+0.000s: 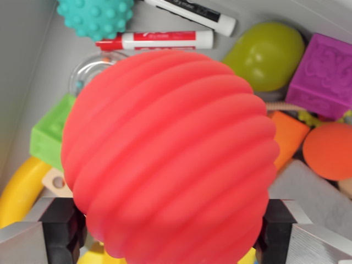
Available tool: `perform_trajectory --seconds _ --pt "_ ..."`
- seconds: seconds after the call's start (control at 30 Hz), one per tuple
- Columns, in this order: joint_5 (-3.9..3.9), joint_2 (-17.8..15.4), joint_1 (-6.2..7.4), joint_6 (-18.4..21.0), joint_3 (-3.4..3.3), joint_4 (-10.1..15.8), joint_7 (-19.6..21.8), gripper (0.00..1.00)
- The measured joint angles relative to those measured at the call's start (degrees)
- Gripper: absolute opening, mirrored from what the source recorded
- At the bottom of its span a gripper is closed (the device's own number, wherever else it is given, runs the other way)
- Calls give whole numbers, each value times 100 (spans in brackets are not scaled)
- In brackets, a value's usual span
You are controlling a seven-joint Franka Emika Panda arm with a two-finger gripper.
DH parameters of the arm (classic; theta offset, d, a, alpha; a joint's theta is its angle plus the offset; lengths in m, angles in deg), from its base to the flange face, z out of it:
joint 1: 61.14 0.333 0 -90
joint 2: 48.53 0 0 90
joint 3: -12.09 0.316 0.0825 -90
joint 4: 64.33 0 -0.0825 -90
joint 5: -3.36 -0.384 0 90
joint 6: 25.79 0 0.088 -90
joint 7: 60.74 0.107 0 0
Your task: Pick an object from the bin
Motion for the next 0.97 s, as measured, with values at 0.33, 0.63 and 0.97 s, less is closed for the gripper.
perform_trajectory --seconds 0.33,0.63,0.97 --pt "-19 -218 0 427 1 -163 -13 0" --pt "-27 -317 0 663 2 -274 -19 0" --pt "-28 -331 0 707 1 -295 -21 0"
